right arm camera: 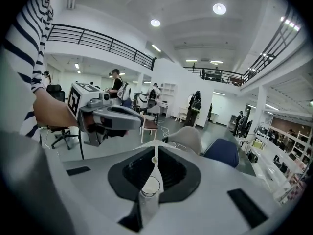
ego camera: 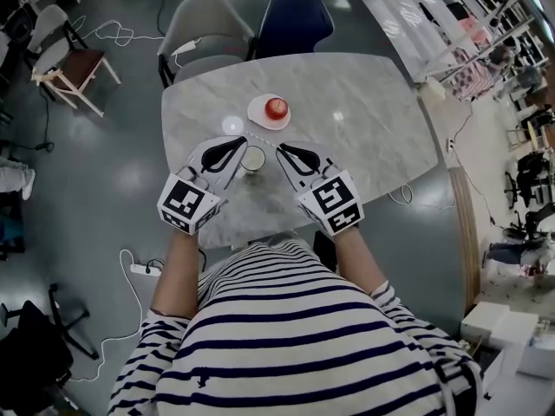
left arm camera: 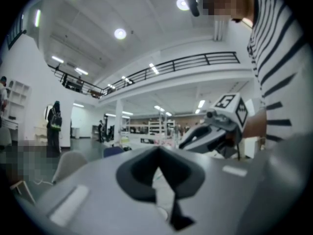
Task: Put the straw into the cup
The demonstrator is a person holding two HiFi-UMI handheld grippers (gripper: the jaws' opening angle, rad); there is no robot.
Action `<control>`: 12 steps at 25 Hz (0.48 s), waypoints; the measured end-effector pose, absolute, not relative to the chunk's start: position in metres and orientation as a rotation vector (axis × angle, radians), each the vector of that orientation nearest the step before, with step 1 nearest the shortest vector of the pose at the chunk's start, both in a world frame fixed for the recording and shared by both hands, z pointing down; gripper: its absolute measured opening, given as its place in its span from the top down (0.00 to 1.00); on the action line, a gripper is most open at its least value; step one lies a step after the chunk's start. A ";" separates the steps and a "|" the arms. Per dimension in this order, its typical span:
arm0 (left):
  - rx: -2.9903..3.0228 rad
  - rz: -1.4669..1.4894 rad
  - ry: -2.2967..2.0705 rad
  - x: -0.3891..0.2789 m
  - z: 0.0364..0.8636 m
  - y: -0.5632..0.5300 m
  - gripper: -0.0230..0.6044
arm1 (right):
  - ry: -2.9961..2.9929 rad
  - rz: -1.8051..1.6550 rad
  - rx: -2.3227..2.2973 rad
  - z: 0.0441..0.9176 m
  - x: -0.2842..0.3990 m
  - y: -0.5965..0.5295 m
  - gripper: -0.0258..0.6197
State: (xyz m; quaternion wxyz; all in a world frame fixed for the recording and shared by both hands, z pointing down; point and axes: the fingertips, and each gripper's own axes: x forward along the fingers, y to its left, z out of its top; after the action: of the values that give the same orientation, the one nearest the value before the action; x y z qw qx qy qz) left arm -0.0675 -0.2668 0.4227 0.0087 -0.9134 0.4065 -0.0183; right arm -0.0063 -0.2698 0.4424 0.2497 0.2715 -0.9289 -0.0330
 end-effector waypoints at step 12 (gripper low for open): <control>-2.867 -0.080 1.303 -0.074 0.436 -0.269 0.95 | -2.413 0.058 0.684 0.500 -0.008 -0.278 0.92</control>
State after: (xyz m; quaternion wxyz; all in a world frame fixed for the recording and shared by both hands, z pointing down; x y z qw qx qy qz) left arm -0.0737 -0.2686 0.4358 -0.0045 -0.9101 0.4135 -0.0254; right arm -0.0079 -0.2776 0.5004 0.3114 0.2591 -0.9140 0.0219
